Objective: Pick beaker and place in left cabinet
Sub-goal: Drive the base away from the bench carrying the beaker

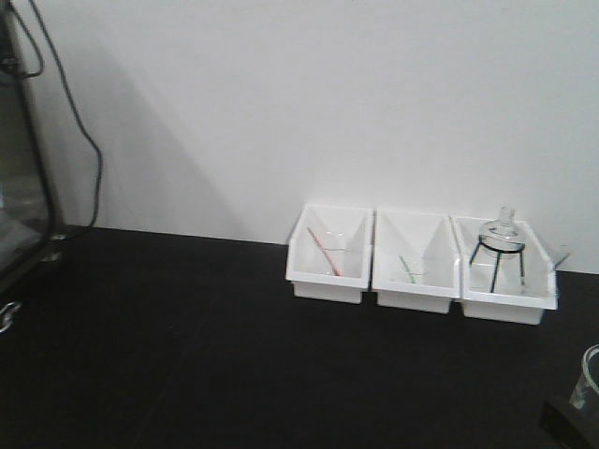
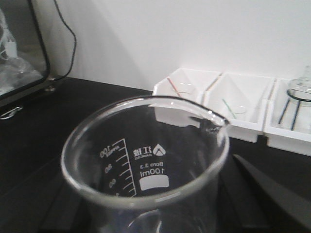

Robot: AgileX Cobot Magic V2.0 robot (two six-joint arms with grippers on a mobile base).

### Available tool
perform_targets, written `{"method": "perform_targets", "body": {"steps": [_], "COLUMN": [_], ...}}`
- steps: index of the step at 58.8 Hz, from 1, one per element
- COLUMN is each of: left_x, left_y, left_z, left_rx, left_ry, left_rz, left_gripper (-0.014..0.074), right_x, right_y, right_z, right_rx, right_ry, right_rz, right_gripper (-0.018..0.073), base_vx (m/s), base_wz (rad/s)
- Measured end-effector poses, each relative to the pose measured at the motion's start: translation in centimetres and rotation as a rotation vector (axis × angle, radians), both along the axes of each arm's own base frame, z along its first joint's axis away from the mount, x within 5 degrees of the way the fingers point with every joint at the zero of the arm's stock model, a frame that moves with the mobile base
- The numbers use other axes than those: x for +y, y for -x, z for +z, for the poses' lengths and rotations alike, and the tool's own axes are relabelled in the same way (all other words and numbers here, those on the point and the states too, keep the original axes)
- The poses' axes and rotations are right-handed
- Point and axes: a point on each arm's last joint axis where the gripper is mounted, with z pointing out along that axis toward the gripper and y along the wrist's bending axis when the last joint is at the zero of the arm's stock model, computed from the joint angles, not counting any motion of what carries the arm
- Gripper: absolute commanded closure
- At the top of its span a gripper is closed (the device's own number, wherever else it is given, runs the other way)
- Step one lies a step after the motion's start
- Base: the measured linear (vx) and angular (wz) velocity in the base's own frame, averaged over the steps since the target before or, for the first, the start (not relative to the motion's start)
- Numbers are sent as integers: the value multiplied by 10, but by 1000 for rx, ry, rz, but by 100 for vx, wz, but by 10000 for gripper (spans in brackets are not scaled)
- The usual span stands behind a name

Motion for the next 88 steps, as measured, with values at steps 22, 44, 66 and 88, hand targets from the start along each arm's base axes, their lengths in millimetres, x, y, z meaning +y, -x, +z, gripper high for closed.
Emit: {"method": "perform_targets", "body": {"steps": [22,44,66,88], "left_x": [0,0,0,0], "left_y": [0,0,0,0], "left_z": [0,0,0,0], "left_rx": [0,0,0,0], "left_ry": [0,0,0,0], "left_rz": [0,0,0,0], "left_gripper": [593,593,593,593], "right_x": [0,0,0,0], "right_y": [0,0,0,0], "right_z": [0,0,0,0], "right_rx": [0,-1,-1,-1], "right_ry": [0,0,0,0], "right_rz": [0,-1,-1,-1], "right_gripper": [564,564,564,564], "base_vx": [-17,-10,4,19], "base_wz": [69,90,94,61]}}
